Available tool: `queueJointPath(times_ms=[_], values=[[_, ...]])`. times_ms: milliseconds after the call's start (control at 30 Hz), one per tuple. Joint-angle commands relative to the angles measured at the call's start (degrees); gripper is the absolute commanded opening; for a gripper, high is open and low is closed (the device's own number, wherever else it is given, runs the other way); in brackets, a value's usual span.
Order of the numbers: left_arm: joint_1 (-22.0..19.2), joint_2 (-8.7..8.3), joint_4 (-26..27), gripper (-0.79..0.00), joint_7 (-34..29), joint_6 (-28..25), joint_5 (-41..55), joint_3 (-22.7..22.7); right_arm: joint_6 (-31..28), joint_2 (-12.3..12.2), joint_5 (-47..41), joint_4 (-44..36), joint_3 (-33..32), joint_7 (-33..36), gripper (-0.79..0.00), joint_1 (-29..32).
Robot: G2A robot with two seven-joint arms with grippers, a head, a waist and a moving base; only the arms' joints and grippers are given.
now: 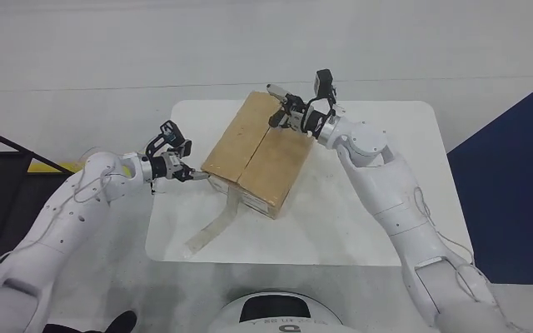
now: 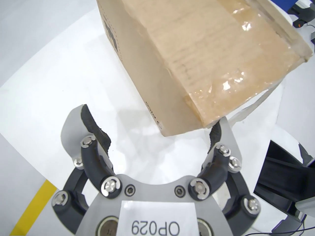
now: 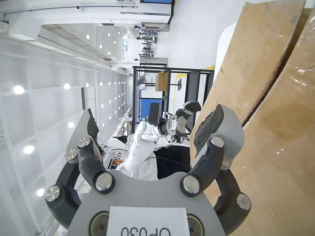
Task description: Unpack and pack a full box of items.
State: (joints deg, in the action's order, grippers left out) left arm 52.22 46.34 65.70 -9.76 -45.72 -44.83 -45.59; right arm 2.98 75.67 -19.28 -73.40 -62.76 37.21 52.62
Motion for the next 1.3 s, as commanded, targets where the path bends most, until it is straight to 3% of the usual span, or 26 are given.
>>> queueJointPath(times_ms=[0, 167, 333, 633, 867, 1033, 1267], values=[[-0.42, 0.48, -0.64, 0.000, -0.49, 0.12, 0.03, 0.51, -0.16, 0.01, -0.03, 0.13, 0.02, -0.01, 0.000, -0.05], [-0.74, 1.33, -1.43, 0.000, -1.44, -1.57, -2.57, 1.82, 1.05, 0.36, -0.18, 0.29, 1.75, 0.55, 0.000, 0.13], [0.09, 1.54, -1.35, 0.000, 0.05, -3.55, -6.26, 2.07, 2.76, 1.67, -0.41, 4.56, 5.76, 0.91, 0.000, -3.54], [4.85, 0.68, 1.88, 0.000, 9.12, -7.45, -15.53, 0.75, 1.54, 3.54, -1.52, 11.09, 9.50, 0.36, 0.000, -7.16], [8.48, 0.43, 4.20, 0.000, 14.28, -3.87, -21.53, -0.07, 0.06, 3.91, -1.64, 12.86, 9.60, 0.77, 0.000, -7.22], [8.47, 0.83, 2.46, 0.000, 11.60, -12.28, -14.87, 0.78, -0.35, 3.62, -1.37, 13.12, 8.47, 1.23, 0.000, -6.29], [5.75, 0.26, 2.56, 0.000, 5.94, -12.28, -2.76, 5.63, -1.06, 3.17, -1.33, 13.45, 6.69, 2.17, 0.000, -5.30]])
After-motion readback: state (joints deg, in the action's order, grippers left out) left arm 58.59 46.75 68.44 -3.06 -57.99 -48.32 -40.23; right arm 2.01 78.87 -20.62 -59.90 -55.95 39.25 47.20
